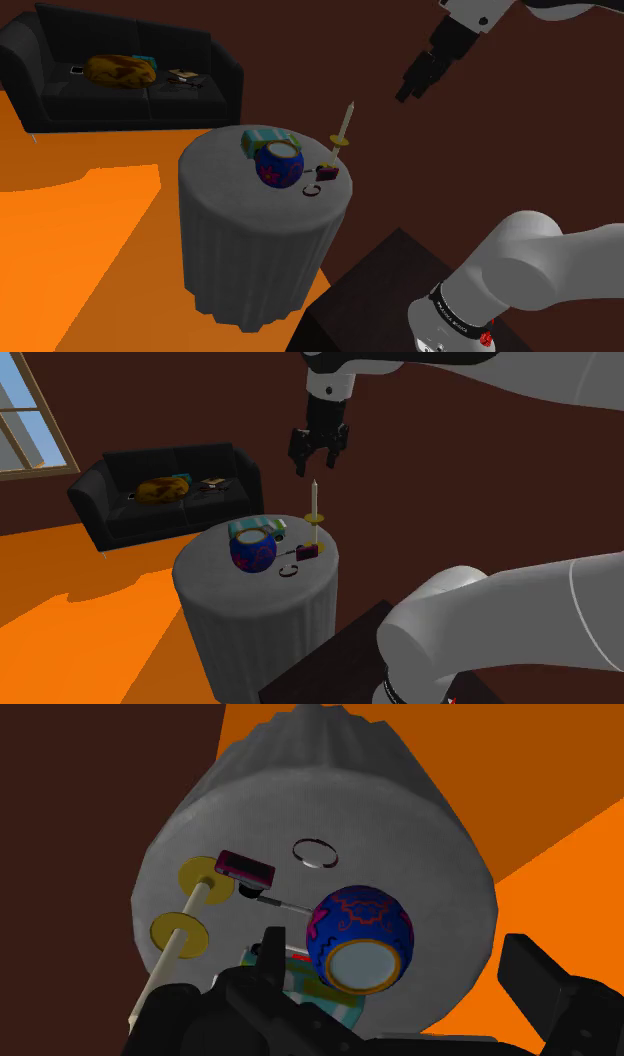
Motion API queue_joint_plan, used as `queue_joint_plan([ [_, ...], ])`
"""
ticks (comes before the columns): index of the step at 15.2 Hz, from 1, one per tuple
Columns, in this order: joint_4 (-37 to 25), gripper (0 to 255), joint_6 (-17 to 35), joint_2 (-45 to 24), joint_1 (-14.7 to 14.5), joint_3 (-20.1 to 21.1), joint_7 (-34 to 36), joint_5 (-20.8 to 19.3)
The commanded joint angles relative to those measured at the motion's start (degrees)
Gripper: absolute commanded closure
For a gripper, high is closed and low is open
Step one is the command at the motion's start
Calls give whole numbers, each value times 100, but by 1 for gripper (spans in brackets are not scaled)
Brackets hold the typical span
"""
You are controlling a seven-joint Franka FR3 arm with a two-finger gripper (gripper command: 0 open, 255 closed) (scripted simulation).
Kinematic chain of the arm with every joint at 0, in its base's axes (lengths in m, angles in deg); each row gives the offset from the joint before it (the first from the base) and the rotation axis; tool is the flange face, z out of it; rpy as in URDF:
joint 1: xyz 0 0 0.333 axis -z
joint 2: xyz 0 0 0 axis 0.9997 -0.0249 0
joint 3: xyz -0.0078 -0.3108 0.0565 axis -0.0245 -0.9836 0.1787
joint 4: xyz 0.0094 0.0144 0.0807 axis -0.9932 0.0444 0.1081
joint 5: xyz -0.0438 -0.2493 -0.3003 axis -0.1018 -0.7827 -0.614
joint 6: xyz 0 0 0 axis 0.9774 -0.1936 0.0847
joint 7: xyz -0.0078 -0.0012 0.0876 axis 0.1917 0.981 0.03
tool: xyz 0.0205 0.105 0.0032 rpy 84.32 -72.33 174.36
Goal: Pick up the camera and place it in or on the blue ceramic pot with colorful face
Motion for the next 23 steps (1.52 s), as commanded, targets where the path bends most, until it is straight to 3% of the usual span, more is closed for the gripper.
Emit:
queue_joint_plan([
  [1,0,0,0,0,0,0,0,0],
  [12,35,0,1217,-1831,-219,-892,-1605,-73],
  [23,-786,0,2036,-4227,-372,-1457,-3311,398],
])
